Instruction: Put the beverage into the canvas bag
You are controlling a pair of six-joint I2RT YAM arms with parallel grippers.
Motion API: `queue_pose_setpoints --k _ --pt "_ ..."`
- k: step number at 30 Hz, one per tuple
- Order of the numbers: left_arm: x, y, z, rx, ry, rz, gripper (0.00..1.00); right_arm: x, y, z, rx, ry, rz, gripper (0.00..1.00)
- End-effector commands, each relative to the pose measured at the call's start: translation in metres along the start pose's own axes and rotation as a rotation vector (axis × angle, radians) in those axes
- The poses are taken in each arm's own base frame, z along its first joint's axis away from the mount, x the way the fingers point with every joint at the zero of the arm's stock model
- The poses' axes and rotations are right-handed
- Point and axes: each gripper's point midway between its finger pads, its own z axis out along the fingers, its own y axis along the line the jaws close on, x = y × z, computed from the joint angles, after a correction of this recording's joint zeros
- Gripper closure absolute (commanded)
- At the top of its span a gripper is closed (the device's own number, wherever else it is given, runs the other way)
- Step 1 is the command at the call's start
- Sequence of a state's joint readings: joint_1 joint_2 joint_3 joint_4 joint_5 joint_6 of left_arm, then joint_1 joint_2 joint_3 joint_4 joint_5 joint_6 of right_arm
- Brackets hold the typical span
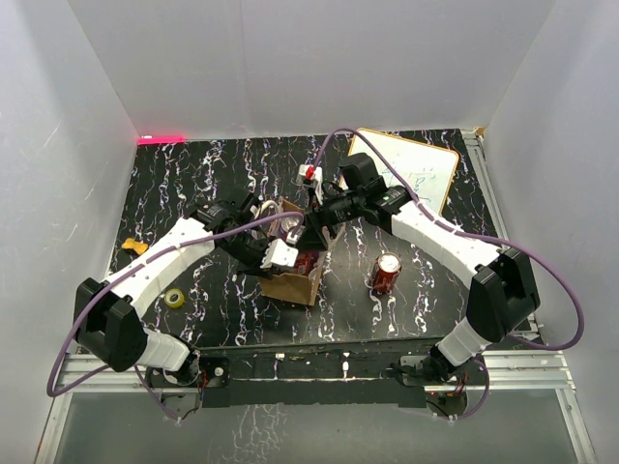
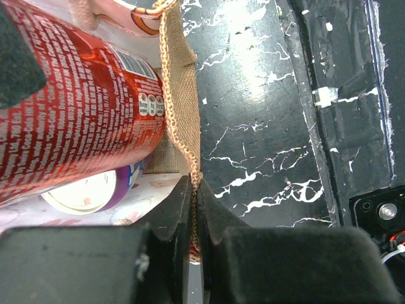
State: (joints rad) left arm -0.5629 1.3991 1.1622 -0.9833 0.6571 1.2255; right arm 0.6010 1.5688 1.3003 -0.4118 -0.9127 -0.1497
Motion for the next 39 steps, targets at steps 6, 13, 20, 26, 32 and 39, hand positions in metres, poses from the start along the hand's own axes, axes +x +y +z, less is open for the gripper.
queue_pose_setpoints --k 6,13,20,26,32,39 --pt "-0.004 -0.017 0.002 0.051 -0.03 0.047 1.0 -0.002 0.016 0.002 -0.037 -0.003 -0.176 0.92" --pt "-0.005 -0.013 0.001 0.038 -0.028 0.047 1.0 0.005 0.021 0.007 -0.032 0.046 -0.231 0.92" --pt "-0.006 -0.016 0.001 0.047 -0.041 0.052 1.0 0.001 -0.006 -0.001 0.14 0.079 -0.296 0.92" --pt "-0.003 -0.021 0.006 0.066 -0.049 0.057 1.0 0.013 -0.007 0.004 0.154 0.102 -0.298 0.92" --pt "-0.003 -0.024 0.007 0.083 -0.057 0.07 1.0 0.03 -0.017 0.011 0.183 0.115 -0.296 0.92" --pt "-0.002 -0.027 0.009 0.102 -0.064 0.082 1.0 0.028 -0.039 0.007 0.307 0.108 -0.313 0.92"
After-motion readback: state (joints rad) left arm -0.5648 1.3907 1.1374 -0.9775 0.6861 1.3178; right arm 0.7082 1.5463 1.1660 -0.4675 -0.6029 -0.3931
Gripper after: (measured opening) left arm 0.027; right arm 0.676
